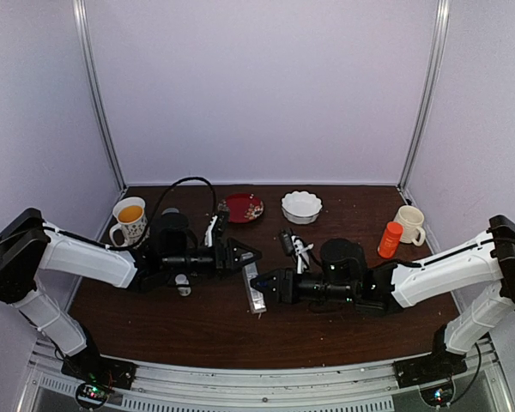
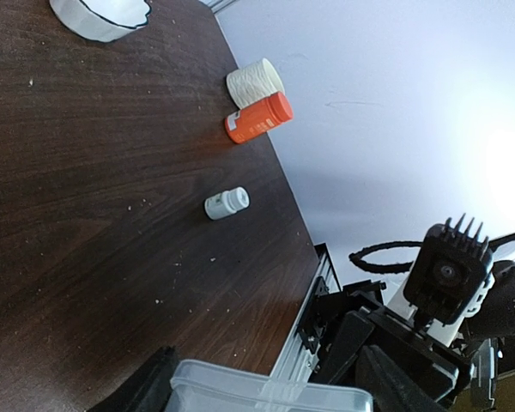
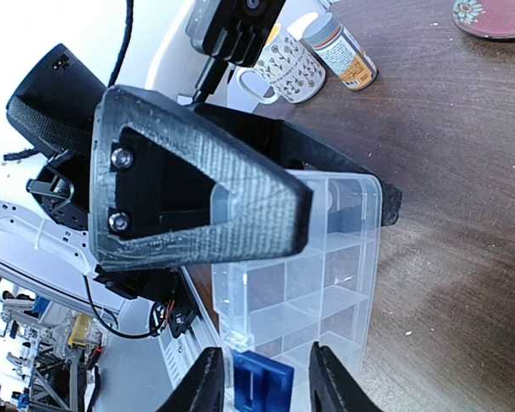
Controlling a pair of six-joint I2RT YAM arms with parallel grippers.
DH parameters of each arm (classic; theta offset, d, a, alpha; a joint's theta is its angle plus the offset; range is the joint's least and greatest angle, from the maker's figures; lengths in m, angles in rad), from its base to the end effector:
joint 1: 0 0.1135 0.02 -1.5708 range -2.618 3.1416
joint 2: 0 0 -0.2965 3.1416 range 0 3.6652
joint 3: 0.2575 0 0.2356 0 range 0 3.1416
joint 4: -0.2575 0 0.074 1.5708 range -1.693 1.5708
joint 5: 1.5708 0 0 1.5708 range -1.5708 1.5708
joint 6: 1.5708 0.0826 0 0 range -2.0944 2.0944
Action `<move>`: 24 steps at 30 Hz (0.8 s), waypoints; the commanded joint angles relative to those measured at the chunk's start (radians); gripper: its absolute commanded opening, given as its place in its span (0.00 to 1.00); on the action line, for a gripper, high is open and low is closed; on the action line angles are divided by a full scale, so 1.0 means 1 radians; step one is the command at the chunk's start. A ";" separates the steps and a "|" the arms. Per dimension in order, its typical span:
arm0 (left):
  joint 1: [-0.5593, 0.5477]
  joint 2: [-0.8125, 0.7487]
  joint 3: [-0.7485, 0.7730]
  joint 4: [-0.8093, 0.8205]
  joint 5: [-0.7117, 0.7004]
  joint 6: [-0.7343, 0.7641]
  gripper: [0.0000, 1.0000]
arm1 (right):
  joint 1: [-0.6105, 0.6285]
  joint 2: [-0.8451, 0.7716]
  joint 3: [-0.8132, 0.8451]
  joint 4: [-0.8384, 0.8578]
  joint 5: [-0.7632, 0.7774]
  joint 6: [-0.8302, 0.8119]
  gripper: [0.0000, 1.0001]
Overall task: Sort the pills into containers
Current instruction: Open the pill container at the center of the board.
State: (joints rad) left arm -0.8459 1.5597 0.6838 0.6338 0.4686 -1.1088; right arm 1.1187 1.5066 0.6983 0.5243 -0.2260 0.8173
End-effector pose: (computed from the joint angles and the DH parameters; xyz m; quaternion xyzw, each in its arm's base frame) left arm 0.2055 -0.2883 0.2380 0.0415 0.7780 -0.5994 0.1838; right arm 0.1363 0.3230 0.2428 -0.1862 0.7758 0.5422 0.2636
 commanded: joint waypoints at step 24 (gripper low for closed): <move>0.001 0.016 0.006 -0.006 -0.012 0.006 0.52 | 0.000 -0.048 -0.008 -0.011 0.015 -0.026 0.27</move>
State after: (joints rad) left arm -0.8459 1.5635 0.6762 0.6174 0.4603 -1.1175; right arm 1.1172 1.4826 0.6888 0.5011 -0.2199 0.8085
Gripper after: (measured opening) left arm 0.683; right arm 0.242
